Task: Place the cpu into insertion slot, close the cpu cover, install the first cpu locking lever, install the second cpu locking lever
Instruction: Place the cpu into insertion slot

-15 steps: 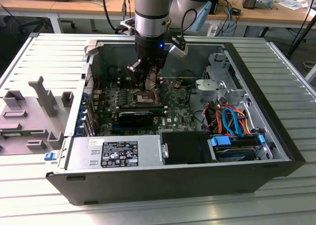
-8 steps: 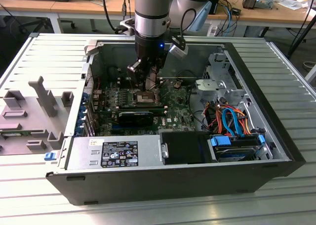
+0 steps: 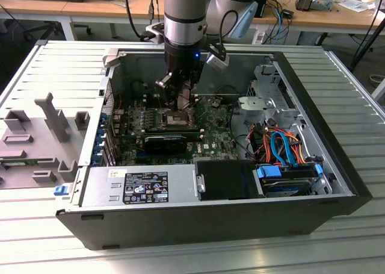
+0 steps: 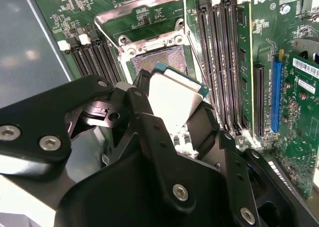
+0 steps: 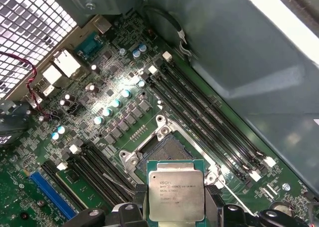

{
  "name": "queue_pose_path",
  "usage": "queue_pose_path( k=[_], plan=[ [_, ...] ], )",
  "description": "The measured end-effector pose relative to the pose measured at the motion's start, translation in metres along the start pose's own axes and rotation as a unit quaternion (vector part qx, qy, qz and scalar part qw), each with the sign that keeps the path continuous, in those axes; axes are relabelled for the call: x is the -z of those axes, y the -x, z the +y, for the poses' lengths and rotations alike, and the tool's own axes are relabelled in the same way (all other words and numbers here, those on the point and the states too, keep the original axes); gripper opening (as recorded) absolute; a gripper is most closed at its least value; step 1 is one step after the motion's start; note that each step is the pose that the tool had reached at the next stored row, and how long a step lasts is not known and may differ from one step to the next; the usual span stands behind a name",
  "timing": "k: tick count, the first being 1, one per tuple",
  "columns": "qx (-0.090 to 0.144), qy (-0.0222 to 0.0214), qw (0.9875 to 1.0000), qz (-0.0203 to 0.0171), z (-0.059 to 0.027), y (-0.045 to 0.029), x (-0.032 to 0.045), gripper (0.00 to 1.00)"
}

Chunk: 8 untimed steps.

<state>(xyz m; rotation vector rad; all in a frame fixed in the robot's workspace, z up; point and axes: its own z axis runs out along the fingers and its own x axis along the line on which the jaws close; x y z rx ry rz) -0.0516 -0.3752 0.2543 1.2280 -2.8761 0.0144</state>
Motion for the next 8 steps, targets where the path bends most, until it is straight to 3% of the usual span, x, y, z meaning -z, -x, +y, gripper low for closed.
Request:
queue_pose_path(
  k=[8],
  plan=[
    [0.009, -0.0001, 1.0, 0.0, 0.0, 0.0, 0.0, 0.54]
  ],
)
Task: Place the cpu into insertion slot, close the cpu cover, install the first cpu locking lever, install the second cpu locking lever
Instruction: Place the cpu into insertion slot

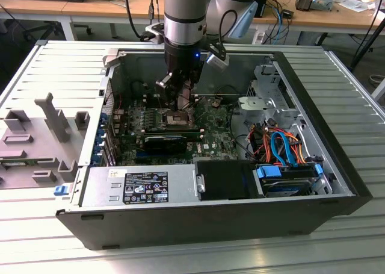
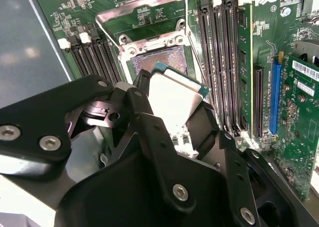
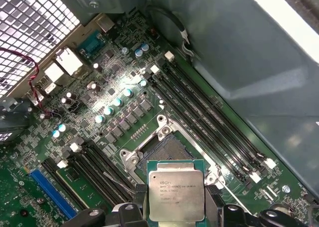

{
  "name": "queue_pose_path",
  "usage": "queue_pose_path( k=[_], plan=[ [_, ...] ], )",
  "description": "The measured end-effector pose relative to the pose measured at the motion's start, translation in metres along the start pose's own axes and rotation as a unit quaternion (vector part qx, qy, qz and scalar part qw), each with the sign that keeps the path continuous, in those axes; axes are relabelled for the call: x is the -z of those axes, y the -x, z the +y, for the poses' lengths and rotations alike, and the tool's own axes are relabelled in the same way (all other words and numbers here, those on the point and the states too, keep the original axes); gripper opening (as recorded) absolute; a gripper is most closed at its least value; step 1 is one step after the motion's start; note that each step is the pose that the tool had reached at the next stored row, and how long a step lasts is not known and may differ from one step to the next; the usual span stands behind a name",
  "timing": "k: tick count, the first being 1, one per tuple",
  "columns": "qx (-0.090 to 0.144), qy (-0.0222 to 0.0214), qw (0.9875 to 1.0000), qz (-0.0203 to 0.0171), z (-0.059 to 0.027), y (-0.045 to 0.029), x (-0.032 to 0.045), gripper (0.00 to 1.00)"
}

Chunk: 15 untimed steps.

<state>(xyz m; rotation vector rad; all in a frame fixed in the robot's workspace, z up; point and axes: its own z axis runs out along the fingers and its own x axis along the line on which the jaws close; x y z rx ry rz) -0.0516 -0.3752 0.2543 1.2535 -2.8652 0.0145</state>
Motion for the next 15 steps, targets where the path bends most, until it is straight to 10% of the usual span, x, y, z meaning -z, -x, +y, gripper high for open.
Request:
queue_pose_path(
  k=[15],
  plan=[
    [0.021, -0.0004, 0.9998, -0.0001, 0.0, 0.0, 0.0, 0.54]
  ],
)
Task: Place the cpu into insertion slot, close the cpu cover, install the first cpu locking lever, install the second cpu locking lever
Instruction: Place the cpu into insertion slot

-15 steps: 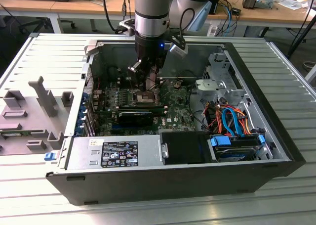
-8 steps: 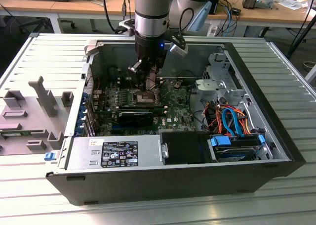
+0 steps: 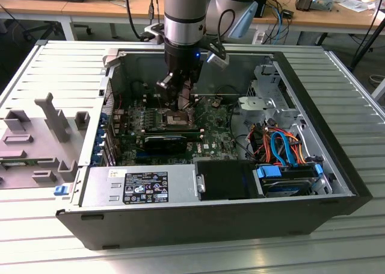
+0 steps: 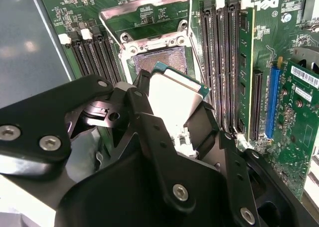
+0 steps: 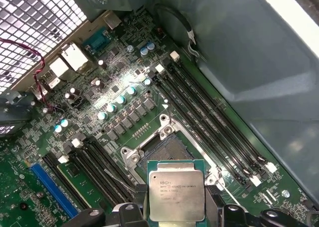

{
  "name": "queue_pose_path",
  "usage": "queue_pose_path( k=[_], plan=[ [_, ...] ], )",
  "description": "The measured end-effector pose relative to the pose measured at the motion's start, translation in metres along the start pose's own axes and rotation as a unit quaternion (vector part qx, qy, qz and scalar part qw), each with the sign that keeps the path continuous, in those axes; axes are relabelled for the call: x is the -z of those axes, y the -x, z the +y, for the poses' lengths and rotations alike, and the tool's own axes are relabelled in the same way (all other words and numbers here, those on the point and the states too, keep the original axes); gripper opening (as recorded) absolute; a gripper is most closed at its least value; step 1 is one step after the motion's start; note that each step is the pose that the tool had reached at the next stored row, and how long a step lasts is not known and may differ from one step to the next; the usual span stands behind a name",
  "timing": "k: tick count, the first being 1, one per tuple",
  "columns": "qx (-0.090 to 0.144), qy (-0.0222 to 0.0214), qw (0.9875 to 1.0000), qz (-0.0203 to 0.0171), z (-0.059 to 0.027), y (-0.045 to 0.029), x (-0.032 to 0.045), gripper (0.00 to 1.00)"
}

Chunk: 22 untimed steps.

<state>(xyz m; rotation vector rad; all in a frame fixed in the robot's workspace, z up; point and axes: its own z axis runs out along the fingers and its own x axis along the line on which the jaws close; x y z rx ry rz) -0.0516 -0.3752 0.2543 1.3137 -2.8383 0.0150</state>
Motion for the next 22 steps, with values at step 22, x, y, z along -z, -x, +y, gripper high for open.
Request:
queue_pose_path(
  k=[22],
  plan=[
    [0.035, -0.0006, 0.9994, -0.0001, 0.0, 0.0, 0.0, 0.54]
  ],
)
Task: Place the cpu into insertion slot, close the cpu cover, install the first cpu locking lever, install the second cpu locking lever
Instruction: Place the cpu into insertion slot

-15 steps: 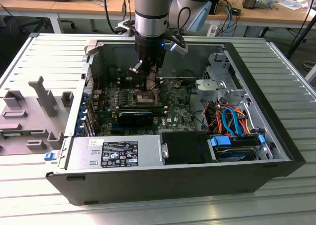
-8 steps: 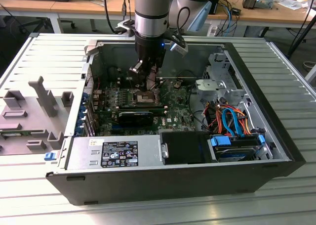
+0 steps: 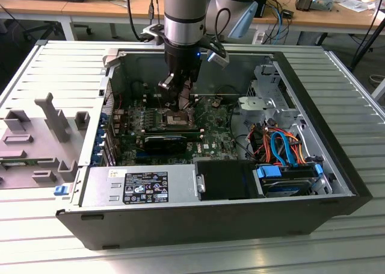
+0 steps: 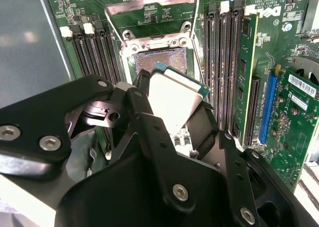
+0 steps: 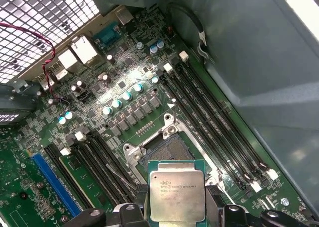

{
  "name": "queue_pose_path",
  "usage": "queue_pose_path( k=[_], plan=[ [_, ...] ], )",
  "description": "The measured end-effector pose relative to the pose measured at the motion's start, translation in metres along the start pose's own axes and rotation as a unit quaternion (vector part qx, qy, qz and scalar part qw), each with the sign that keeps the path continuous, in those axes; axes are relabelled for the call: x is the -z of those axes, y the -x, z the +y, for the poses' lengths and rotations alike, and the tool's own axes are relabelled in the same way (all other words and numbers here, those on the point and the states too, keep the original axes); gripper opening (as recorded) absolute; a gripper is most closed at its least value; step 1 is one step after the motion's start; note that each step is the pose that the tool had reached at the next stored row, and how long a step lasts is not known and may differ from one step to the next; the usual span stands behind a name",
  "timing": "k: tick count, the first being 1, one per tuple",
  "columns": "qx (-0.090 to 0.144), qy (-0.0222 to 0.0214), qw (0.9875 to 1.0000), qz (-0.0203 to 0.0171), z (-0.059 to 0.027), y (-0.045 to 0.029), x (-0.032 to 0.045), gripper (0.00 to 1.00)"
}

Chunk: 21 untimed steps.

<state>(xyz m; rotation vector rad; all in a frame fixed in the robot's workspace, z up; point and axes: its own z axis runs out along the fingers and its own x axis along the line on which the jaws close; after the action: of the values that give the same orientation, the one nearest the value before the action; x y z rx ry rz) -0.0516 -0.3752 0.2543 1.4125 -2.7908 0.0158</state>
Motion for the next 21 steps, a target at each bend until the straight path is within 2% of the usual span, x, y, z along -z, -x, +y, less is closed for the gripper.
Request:
queue_pose_path(
  k=[21],
  plan=[
    [0.02, -0.0003, 0.9998, 0.0, 0.0, 0.0, 0.0, 0.54]
  ],
)
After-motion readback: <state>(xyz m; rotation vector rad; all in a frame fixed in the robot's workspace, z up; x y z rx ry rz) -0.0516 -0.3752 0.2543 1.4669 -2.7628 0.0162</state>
